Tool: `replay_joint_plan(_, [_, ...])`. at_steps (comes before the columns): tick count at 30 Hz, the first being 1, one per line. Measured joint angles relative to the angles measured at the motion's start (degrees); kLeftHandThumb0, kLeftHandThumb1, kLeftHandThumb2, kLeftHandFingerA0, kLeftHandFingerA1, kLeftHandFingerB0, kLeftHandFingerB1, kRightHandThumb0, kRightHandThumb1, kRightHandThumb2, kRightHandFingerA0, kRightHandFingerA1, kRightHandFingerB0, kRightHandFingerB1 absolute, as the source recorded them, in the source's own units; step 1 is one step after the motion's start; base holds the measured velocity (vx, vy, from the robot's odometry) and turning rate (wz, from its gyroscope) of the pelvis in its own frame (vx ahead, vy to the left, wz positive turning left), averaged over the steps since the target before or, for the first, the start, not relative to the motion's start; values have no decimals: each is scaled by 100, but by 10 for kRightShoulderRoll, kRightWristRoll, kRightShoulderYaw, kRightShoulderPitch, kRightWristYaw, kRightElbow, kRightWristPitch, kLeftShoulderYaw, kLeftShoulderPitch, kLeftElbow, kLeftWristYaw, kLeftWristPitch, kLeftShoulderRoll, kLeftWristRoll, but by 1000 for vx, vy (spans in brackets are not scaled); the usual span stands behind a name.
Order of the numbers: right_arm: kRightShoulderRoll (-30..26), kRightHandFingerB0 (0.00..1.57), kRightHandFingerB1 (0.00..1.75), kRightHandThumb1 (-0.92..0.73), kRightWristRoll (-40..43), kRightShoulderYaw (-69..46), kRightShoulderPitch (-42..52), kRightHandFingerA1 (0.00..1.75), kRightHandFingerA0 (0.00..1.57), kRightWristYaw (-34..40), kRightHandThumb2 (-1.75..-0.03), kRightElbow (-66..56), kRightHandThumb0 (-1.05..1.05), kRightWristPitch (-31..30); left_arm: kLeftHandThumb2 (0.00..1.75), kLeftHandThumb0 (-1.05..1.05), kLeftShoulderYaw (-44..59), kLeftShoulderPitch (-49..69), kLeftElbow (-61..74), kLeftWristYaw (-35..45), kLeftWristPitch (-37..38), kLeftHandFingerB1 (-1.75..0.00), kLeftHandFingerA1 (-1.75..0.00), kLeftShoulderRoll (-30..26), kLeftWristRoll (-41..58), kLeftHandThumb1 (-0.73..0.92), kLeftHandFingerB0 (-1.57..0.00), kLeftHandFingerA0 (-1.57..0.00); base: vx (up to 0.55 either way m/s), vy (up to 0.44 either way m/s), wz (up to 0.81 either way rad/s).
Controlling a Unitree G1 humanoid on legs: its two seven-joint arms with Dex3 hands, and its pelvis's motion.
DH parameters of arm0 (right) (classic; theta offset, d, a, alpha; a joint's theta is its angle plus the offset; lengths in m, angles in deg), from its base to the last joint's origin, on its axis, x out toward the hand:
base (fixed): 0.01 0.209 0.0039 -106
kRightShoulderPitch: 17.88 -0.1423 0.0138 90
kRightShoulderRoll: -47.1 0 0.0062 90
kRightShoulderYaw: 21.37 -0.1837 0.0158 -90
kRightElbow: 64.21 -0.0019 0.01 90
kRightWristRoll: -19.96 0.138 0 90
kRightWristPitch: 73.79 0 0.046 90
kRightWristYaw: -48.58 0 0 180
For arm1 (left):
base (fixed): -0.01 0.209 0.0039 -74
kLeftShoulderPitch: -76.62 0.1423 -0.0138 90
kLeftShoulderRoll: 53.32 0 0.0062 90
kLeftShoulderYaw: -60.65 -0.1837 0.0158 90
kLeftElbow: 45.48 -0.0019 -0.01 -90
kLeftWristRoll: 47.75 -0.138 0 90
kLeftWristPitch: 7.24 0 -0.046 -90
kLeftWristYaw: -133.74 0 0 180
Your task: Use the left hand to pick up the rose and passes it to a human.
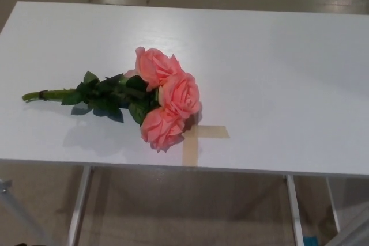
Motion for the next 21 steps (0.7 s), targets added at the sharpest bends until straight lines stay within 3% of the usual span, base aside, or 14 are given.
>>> replay_joint_plan(5, [0,41,47,-57,0,0,-1,52,55,0,-81,0,-47,0,84,-28,23,56,118,29,0,-49,-52,-21,28,23,-11,-12,0,0,0])
replay_joint_plan(6, [0,43,48,-57,0,0,-2,52,55,0,-81,0,-46,0,55,-58,32,71,150,37,0,-31,-34,-27,36,45,-29,-25,0,0,0])
replay_joint_plan(10, [0,45,49,-57,0,1,-4,52,56,0,-81,-1,-45,0,55,-64,65,112,246,62,0,-30,-35,-40,66,47,-27,-28,0,0,0])
replay_joint_plan(11, [0,46,49,-57,0,1,-4,52,56,0,-81,-1,-45,0,83,-31,75,123,271,69,0,-50,-52,-44,75,19,-9,-12,0,0,0])
replay_joint_plan(13, [0,46,49,-57,0,1,-6,52,56,0,-81,-1,-45,0,83,-31,96,139,318,82,0,-50,-52,-52,93,19,-9,-12,0,0,0])
replay_joint_plan(14, [0,46,49,-57,0,1,-7,52,56,0,-81,-1,-45,0,72,-74,107,147,343,90,0,-36,-43,-56,103,40,-17,-23,0,0,0])
replay_joint_plan(21, [0,45,48,-57,0,3,-15,52,56,0,-81,-1,-45,0,76,-77,167,171,461,123,-1,-36,-44,-72,167,42,-15,-24,0,0,0])
